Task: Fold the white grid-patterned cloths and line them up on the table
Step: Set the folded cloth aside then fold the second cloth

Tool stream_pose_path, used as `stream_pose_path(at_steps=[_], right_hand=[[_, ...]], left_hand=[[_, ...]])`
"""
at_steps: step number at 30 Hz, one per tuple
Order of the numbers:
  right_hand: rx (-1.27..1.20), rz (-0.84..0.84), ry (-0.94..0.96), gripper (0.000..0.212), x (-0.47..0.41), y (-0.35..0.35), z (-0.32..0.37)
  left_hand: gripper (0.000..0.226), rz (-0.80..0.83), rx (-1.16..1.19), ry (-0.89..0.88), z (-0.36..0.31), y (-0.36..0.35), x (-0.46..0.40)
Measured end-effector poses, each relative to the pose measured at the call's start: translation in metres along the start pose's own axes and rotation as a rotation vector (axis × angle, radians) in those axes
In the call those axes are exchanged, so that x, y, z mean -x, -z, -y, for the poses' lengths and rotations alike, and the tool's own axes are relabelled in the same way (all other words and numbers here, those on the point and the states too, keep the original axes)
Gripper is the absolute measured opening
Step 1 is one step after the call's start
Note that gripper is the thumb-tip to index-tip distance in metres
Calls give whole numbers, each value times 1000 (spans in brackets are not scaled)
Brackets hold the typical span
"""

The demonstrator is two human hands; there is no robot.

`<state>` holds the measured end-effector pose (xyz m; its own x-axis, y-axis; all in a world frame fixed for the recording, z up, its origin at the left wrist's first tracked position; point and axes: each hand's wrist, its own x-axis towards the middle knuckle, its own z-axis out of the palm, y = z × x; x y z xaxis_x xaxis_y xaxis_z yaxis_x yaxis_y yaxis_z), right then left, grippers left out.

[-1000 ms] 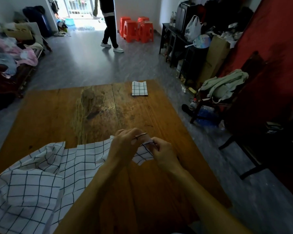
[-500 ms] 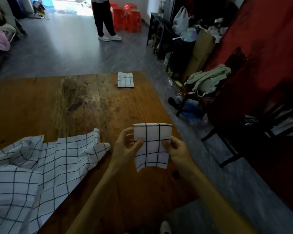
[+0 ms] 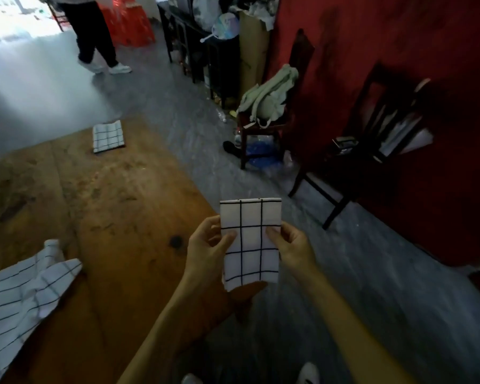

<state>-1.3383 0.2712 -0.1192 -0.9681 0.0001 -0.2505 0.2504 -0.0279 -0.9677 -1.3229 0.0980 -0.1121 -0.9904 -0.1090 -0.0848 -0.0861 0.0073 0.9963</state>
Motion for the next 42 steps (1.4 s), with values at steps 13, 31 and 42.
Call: stream_pose_path(at_steps=[13,31,42], right_hand=[[145,-129,91,13,-54,251,23],[225,157,60,15,-322,183,87],[231,478,98,11,-485,19,134]], left_hand=[[34,127,-92,-6,-26,-258,-39],[41,-228,62,-38,-9,-218,-285],[43,-565,28,-64,-30,-93,-413]])
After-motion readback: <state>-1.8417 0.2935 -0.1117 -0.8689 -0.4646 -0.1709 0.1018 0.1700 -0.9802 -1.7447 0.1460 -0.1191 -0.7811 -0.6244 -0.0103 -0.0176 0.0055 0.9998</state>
